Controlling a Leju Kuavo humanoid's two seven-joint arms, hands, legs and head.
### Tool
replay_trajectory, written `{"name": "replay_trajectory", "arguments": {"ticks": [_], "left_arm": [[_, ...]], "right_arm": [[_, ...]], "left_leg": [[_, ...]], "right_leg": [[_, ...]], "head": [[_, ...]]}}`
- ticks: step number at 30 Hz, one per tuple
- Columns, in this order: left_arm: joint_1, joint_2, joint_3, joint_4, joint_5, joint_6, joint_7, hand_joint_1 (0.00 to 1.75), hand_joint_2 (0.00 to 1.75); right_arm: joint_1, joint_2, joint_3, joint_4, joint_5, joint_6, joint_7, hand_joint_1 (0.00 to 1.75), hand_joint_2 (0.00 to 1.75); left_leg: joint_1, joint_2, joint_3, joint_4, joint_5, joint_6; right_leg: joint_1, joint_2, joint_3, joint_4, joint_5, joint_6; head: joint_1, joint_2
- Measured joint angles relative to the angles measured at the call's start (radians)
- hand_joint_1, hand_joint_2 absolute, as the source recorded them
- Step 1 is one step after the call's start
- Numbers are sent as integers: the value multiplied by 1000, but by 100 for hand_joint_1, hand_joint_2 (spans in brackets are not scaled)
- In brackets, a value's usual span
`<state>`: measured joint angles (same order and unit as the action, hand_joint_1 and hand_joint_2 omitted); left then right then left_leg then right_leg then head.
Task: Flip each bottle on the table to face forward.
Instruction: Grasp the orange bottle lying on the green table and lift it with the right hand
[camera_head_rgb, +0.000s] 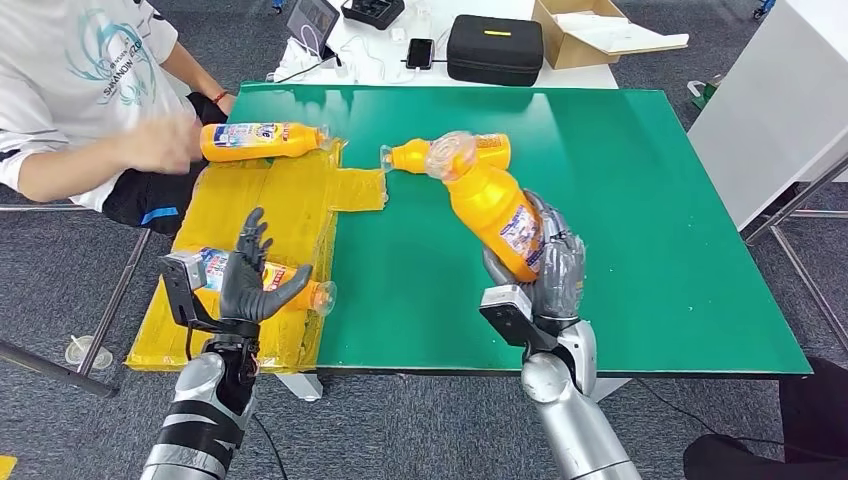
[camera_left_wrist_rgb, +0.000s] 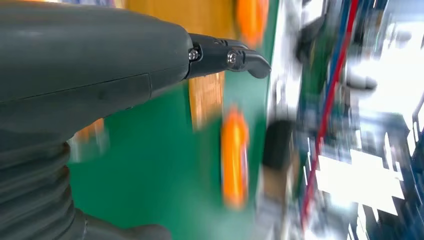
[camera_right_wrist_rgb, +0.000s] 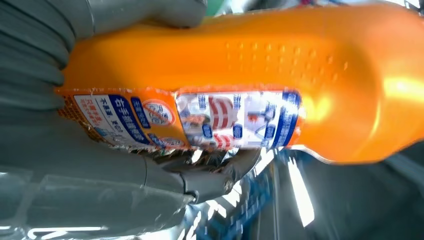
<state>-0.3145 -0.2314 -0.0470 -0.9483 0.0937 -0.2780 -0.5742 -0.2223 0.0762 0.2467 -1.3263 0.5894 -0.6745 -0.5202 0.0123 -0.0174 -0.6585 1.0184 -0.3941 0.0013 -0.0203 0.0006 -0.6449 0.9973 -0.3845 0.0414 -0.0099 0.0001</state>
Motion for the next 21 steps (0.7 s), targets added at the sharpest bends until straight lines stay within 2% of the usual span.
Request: {"name": "replay_trajectory", "arguments": {"ticks": [2,4,8,15,21], "left_arm": [[0,-6,-16,0,77,-116,33,0,175],[-1,-8,-37,0,128,-184,51,0,175],[-1,-8,-65,0,154,-208,58,0,175],[-2,-8,-76,1,161,-219,58,0,175],[-3,-4,-130,13,257,-328,91,0,175]], "right_arm": [[13,13,-24,-5,-12,-14,-55,175,175],[27,21,-40,-3,-19,-16,-98,175,175],[42,36,-63,4,-25,-17,-132,175,175],[44,46,-78,17,-30,-13,-139,175,175],[49,72,-52,80,-81,11,-171,175,175]], "left_leg": [[0,1,0,0,0,0],[0,1,0,0,-1,0],[0,1,0,0,-1,0],[0,2,0,0,-1,0],[0,2,-1,0,-1,0]], "right_leg": [[0,0,0,0,0,0],[0,0,0,0,0,0],[0,0,-1,0,0,0],[0,0,0,0,0,0],[0,0,0,0,0,0]], "head": [[0,0],[0,0],[0,0],[0,0],[0,0]]}}
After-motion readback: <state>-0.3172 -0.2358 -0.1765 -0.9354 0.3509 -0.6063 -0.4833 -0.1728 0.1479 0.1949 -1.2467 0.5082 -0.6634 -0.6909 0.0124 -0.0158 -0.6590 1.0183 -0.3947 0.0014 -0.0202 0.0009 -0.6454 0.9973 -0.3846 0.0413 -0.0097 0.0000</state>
